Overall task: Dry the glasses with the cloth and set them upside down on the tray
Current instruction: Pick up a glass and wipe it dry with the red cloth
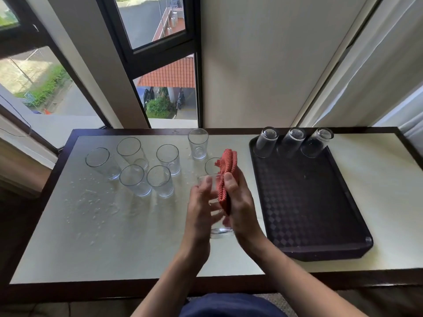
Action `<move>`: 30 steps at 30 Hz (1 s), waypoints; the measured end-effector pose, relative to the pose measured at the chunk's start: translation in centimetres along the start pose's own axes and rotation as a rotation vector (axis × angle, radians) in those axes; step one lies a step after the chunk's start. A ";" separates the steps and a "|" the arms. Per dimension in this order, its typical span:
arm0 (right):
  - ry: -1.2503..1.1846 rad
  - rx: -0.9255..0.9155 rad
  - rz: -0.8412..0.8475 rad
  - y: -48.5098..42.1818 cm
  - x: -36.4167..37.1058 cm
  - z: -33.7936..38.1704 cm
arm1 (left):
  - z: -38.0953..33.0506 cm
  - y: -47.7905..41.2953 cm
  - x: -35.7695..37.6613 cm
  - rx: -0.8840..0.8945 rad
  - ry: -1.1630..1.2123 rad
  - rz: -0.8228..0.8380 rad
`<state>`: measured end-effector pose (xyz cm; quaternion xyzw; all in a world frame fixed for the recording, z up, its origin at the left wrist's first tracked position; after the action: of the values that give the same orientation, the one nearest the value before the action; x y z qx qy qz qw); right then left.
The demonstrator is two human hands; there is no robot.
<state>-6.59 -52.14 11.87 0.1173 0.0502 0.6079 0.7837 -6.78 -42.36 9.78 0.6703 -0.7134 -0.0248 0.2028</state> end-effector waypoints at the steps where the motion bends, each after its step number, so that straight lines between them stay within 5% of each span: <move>1: -0.006 0.013 0.006 -0.1 0.1 0.0 | -0.1 0.1 0.0 0.017 -0.021 0.005; 5: -0.139 0.118 0.043 1.7 0.8 -2.4 | -0.5 -0.7 -0.6 0.069 -0.029 0.033; 11: -0.643 0.575 0.138 1.5 1.7 -6.8 | 1.6 -1.5 -1.1 -0.003 -0.244 0.146; 15: -0.690 0.657 0.157 0.7 1.2 -6.4 | 0.5 -1.9 -0.9 0.133 -0.359 0.268; 21: -0.781 0.717 0.193 1.1 1.5 -6.6 | -2.1 -1.2 0.5 0.337 -0.151 0.237; 30: -0.847 0.808 0.141 1.8 0.3 -8.7 | -2.3 -0.7 1.9 0.598 -0.692 0.287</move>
<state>-10.16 -50.34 3.89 0.6423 -0.0472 0.4914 0.5863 -5.47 -43.76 12.15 0.5463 -0.8003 -0.0118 -0.2471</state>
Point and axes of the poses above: each hand's wrist, its own y-axis away from the middle knuckle, its own x-axis out of the palm, z = x × y, the point moved 10 cm from there along -y, towards the middle knuckle, and after that the axes turned 7 degrees about x, right-handed, at the moved point
